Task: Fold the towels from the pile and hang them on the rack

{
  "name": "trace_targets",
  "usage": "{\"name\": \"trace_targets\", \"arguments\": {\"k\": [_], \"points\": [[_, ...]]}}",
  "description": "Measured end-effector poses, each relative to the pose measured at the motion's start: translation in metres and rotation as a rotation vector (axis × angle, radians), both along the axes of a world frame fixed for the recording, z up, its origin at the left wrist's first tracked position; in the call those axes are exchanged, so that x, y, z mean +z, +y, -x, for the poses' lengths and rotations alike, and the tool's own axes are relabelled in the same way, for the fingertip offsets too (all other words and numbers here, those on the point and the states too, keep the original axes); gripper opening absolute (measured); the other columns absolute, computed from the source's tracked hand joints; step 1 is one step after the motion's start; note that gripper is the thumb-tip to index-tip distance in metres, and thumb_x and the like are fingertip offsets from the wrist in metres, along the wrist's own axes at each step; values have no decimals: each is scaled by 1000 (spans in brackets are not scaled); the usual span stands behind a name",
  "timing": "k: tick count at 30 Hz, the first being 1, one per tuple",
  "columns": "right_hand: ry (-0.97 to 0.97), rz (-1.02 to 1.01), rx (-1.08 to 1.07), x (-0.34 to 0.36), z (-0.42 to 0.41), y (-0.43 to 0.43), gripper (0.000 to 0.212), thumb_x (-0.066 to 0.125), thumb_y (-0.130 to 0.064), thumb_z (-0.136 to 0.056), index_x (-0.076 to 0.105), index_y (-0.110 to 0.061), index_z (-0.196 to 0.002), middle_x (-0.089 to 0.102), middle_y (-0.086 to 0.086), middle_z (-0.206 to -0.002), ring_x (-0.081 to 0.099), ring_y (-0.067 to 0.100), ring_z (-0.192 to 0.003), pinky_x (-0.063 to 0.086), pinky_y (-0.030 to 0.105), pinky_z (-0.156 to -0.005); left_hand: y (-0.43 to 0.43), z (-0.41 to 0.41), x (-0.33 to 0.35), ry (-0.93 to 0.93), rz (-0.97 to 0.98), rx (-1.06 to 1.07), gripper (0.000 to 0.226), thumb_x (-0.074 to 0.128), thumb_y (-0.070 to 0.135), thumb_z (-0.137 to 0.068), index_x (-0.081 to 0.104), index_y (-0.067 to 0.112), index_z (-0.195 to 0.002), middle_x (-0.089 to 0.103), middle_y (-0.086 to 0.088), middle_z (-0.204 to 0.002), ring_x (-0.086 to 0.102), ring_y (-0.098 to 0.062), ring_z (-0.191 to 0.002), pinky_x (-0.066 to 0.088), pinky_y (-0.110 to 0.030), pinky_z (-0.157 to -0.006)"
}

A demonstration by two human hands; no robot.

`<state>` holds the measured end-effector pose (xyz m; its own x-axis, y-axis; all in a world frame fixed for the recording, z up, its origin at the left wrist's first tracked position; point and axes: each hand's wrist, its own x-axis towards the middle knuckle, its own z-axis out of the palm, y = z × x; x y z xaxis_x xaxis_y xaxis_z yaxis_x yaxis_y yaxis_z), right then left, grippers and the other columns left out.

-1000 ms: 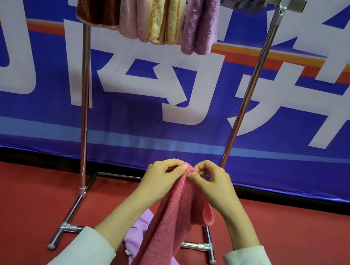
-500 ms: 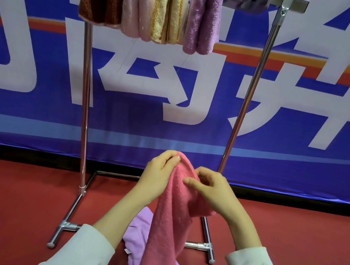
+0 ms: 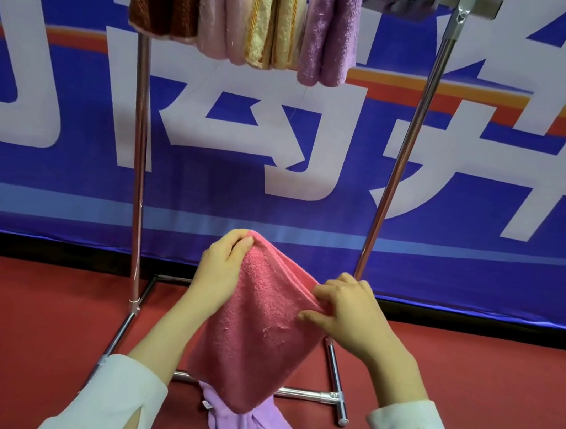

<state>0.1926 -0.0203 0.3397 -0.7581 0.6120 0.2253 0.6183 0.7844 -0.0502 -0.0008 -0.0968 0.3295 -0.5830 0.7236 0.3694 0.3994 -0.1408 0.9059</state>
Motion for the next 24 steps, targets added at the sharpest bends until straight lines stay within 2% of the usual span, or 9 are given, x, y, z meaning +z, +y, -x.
{"name": "trace_targets", "arguments": {"k": [4, 6, 8, 10, 12, 17, 20, 22, 24], "points": [[-70, 69, -47, -1, -1, 2, 48, 60, -63, -80, 44, -22, -61, 37, -8, -72, 33, 16, -86, 27, 32, -74, -1, 6, 0, -31, -10, 34, 20, 45, 19, -100, 64, 15, -105, 65, 4, -99, 57, -12, -96, 37, -20, -82], [-97, 162, -62, -6, -2, 1, 39, 65, -58, -79, 62, -19, -81, 39, -5, -80, 34, 18, -91, 35, 33, -78, -1, 7, 0, -43, -28, 49, 19, 45, 18, -100, 63, 15, -103, 65, 4, -98, 56, -11, -95, 37, -21, -83], [-39, 180, -88, -11, -6, 2, 34, 66, -49, -82, 65, -20, -101, 44, -3, -90, 40, 20, -99, 40, 34, -84, -2, 8, 1, -44, -31, 75, 21, 44, 18, -100, 64, 13, -105, 64, 4, -99, 55, -11, -96, 36, -20, -82], [107, 172, -98, -12, -10, 4, 25, 65, -40, -86, 63, -19, -100, 48, -5, -91, 48, 18, -100, 42, 32, -81, -2, 10, 0, -42, -20, 85, 23, 44, 19, -100, 64, 11, -108, 64, 4, -100, 55, -12, -97, 36, -22, -83], [233, 214, -101, -10, -13, 6, 17, 65, -36, -88, 63, -20, -94, 53, -8, -87, 52, 13, -89, 41, 29, -72, -2, 13, -1, -27, 6, 100, 24, 44, 20, -100, 64, 11, -108, 64, 4, -100, 56, -13, -97, 36, -24, -84], [243, 187, -202, -6, -13, 7, 17, 65, -39, -89, 65, -23, -95, 58, -11, -83, 56, 13, -85, 41, 28, -69, 0, 14, -10, -21, 18, 144, 24, 46, 19, -99, 65, 8, -109, 65, 1, -102, 56, -16, -97, 37, -24, -84], [523, 282, -198, -7, -15, 8, 15, 70, -30, -86, 62, -18, -80, 65, -9, -72, 61, 9, -73, 44, 20, -65, 1, 14, -9, -33, 17, 154, 24, 46, 19, -100, 65, 8, -108, 64, 1, -99, 56, -17, -96, 39, -27, -85], [728, 451, -194, -6, -17, 8, 16, 73, -22, -84, 62, -18, -74, 67, -6, -68, 59, 2, -64, 42, 13, -61, 3, 15, -9, -87, 11, 142, 23, 46, 19, -99, 65, 8, -108, 65, 0, -101, 56, -17, -97, 41, -31, -89], [952, 680, -147, -3, -17, 7, 15, 74, -13, -82, 63, -16, -73, 66, -3, -69, 58, 6, -66, 45, 21, -68, 5, 13, -9, -191, -12, 94, 22, 47, 19, -99, 65, 10, -108, 65, -2, -101, 56, -15, -94, 42, -32, -87]]}}
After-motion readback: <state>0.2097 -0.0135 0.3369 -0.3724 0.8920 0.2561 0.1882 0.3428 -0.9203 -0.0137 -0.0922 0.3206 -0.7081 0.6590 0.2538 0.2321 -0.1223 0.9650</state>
